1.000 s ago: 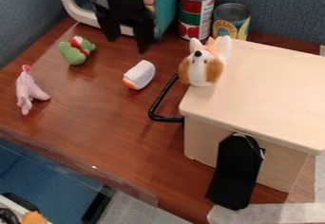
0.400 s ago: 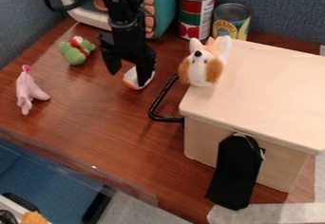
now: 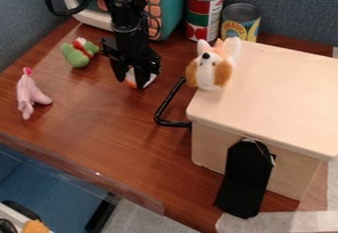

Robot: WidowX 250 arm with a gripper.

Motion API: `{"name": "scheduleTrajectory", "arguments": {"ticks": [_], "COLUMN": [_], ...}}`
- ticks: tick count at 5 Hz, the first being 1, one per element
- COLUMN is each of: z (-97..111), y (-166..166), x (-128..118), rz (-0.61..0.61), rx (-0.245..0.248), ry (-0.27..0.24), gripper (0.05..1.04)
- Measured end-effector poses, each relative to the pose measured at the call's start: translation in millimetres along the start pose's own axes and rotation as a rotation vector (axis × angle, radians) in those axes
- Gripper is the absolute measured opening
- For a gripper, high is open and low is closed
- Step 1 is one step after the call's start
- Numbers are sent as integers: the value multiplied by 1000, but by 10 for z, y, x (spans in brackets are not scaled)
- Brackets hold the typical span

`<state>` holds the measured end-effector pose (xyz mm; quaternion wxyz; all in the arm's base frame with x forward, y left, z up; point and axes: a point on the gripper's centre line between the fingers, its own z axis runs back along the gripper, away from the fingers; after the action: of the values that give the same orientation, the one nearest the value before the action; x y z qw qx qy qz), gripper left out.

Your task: Move the white object to the lower middle of the table

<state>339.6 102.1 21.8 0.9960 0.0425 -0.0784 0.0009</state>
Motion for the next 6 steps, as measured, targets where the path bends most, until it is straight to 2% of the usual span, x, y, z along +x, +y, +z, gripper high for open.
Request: {"name": "scheduleTrajectory", "arguments": {"ticks": [1,2,3,4,5,6], "z": [215,740,1315,1631,1442,1138], "y": [-27,-214,-414,-385,-327,-180], "x": [23,25,-95,-447,-794,-1088], "rz": [18,58,64,132,148,167], "rx": [-11,-71,-87,-97,-66,-24], "ry": [-33,-38,-48,-42,-6,22], "gripper": [524,523,523,523,523,523]}}
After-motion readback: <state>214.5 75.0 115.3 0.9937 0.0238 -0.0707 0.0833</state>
